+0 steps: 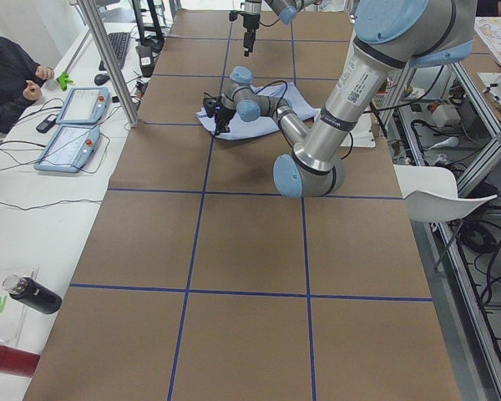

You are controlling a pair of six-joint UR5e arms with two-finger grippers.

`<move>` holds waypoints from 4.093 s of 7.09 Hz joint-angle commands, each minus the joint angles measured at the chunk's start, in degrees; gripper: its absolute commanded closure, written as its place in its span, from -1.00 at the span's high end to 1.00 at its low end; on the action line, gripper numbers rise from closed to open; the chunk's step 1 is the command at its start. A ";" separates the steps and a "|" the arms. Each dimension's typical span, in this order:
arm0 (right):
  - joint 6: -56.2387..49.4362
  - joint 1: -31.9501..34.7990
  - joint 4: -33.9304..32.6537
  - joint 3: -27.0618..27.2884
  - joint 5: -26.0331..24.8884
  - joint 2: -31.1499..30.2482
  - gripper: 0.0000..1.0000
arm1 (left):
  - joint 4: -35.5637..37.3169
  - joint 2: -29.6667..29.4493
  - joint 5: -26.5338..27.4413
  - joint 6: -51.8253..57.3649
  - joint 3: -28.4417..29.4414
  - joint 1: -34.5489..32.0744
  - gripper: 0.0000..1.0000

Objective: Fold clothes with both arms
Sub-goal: 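Drag the shirt corner away from the robot with the left gripper, straightening it, then release the shirt with the left gripper while the right gripper moves over the shirt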

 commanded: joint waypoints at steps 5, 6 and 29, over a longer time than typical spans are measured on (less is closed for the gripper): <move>0.38 -0.30 0.12 -0.38 -0.37 0.18 1.00 | -26.61 -6.88 10.50 3.33 20.61 -1.58 -1.00; 0.29 -0.30 0.12 -0.30 -0.98 0.18 1.00 | -30.10 -7.14 10.85 3.42 22.87 -1.58 -1.00; -18.43 -17.25 -0.85 -25.13 -28.93 21.51 0.99 | 4.94 12.72 -10.15 13.79 -23.68 -8.17 1.00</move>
